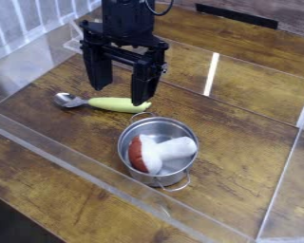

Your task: Remove the mushroom from the silver pot and put it on the table

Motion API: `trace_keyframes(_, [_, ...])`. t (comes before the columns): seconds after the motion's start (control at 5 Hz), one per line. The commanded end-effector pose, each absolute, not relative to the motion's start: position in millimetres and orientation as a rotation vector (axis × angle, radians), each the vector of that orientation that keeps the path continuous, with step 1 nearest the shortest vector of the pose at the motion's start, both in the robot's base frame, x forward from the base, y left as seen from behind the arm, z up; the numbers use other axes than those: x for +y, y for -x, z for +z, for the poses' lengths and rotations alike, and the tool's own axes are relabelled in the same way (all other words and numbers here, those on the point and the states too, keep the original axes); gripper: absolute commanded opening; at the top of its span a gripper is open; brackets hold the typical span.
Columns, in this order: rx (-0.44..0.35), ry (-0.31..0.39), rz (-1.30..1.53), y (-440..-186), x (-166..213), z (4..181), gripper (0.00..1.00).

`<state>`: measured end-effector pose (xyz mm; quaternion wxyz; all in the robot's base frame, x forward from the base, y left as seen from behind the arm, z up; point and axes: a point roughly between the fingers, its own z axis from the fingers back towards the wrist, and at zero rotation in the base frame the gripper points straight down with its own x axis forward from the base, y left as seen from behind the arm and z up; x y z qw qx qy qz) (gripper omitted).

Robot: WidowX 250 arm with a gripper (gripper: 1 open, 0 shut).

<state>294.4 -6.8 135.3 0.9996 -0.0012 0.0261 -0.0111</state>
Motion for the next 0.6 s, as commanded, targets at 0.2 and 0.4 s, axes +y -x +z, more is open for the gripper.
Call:
trace_keyframes(0.2, [0.053,0.007,-0.040,-296,-21,104.6,1.00])
trace_keyframes(0.4, [0.037,0.008,-0.051,-301,-32,89.6,1.00])
